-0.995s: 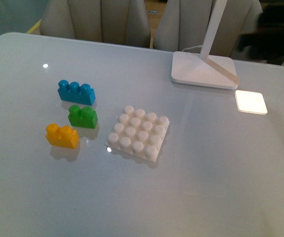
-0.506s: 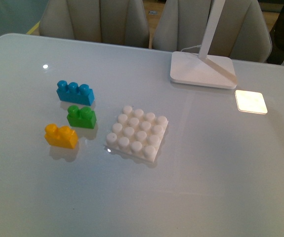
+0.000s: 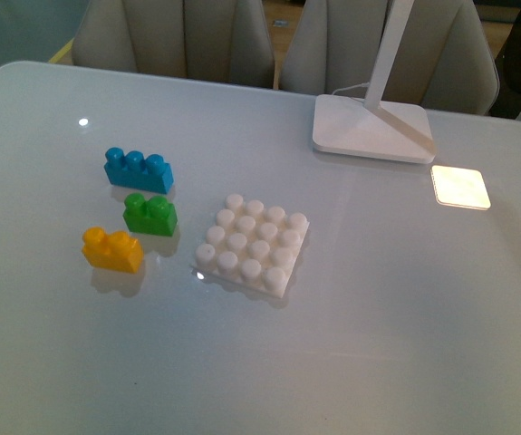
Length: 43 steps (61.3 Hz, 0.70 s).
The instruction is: Insert yellow block into base center
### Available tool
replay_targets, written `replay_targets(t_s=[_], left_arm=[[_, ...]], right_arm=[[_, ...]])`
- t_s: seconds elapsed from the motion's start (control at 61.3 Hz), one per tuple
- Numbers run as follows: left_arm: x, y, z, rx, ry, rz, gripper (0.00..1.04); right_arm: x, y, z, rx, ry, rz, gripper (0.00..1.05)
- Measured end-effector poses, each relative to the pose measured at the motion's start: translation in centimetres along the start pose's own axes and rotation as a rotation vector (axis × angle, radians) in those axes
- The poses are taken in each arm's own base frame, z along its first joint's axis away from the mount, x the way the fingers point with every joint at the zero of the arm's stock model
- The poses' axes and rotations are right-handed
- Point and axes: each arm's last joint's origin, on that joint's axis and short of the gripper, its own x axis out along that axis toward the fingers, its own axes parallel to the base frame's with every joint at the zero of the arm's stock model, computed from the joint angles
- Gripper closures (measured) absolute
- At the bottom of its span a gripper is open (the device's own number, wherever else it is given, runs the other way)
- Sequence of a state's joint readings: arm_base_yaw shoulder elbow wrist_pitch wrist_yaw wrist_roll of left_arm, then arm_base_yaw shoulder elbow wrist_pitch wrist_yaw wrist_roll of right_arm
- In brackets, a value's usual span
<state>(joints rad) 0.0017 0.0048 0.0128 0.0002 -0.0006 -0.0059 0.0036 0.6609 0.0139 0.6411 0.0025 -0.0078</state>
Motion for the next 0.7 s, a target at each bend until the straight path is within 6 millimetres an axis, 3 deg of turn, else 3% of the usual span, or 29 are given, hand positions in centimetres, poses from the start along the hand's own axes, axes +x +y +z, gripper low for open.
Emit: replay_targets(t_s=[0.702], left_arm=[[0.0,0.0,0.0,0.0,0.0,-0.001,0.07]], right_arm=[[-2.7,0.0,0.6,0.0,-0.02,-0.001,1.03]])
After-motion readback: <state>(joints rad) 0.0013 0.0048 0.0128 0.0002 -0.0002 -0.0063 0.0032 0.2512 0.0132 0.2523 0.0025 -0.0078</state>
